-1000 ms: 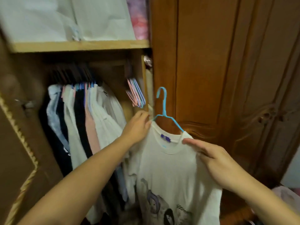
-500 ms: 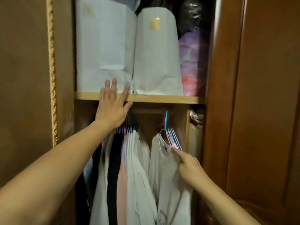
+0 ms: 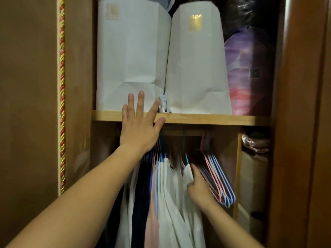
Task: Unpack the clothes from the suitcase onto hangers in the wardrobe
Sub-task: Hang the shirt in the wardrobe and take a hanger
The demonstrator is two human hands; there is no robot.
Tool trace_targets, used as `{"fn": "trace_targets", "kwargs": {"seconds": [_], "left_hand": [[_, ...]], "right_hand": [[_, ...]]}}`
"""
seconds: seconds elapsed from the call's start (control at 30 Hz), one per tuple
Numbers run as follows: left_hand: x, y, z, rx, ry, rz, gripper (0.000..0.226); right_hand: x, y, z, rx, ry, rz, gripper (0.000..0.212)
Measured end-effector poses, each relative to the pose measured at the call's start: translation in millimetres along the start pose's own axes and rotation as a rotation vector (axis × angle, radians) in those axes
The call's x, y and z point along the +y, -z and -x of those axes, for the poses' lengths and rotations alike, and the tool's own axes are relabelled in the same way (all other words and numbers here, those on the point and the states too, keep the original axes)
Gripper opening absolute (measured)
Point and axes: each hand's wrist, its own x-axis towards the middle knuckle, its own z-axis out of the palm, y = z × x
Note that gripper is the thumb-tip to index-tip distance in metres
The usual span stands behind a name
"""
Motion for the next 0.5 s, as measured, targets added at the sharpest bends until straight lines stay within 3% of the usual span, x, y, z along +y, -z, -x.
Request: {"fn": "trace_targets", "kwargs": {"seconds": [0.1, 0.23, 0.33, 0.43, 0.47, 0.5], "left_hand": [[1.9, -5.8, 1.3, 0.049, 0.006, 0.002, 0.062], [1.9, -7.0, 0.4, 0.053, 0.008, 0.004, 0.060], [1.7, -7.8, 0.9, 0.049, 0.014, 0.005, 0.061], [2.5, -10.3, 2.0, 0.065, 0.015, 0.002, 0.061], [2.1, -10.9, 1.0, 0.077, 0.018, -0.005, 0.061], [2.2, -11.5, 1.1, 0.086, 0.021, -0.011, 0.061]], "right_hand": [[16.4, -22.4, 13.3, 0.088, -0.009, -0.029, 0.061], [-28.1, -57.8, 8.0, -0.180, 0.125, 0.227, 0.059], [-42.4, -57.7, 11.3, -0.347, 0.166, 0.178, 0.079], [-16.8, -24.0, 21.4, -0.594, 0.183, 0.084, 0.092], [-6.2, -10.0, 24.3, -0.591, 0.198, 0.132, 0.088], [5.6, 1.5, 23.2, -0.452, 0.235, 0.265, 0.077]]}}
